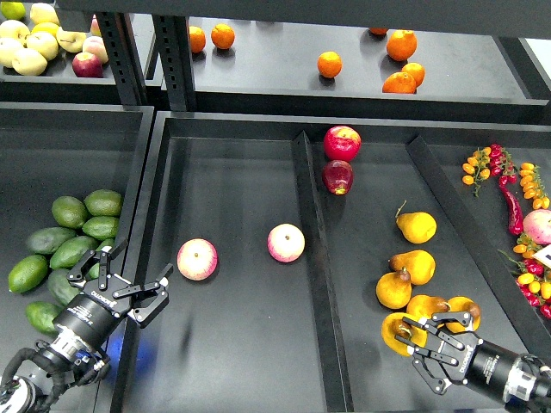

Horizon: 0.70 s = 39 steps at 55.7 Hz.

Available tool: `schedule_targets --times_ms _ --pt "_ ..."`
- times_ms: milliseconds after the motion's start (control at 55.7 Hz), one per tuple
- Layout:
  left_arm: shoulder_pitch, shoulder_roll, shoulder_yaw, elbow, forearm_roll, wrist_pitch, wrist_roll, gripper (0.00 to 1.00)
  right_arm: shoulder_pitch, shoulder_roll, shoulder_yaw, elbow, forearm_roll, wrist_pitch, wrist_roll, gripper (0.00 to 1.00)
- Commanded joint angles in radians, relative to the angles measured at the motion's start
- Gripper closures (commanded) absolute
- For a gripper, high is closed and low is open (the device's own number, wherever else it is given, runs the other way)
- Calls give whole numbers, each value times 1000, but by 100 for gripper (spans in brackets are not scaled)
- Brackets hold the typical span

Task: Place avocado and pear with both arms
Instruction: 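Lift the pear with the right gripper and carry it to the pear bin, then lower the pear beside the other pears and open the right gripper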

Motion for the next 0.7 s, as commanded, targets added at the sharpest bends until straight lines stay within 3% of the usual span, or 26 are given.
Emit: schedule_targets --times_ms 0,197,503,628,682 --pt "8 0 1 -2 0 0 0 1 12 49 2 -84 -3 0 0 92" --pt "19 0 2 -3 0 0 0 1 45 104 3 -207 -6 0 0 92" --pt "19 0 12 -2 2 0 0 1 51 129 25 -272 -25 0 0 90" --pt "19 0 12 -2 0 0 0 1 51 131 26 -273 -25 0 0 85" --pt "19 0 12 -2 0 0 0 1 51 131 26 -272 -23 0 0 79"
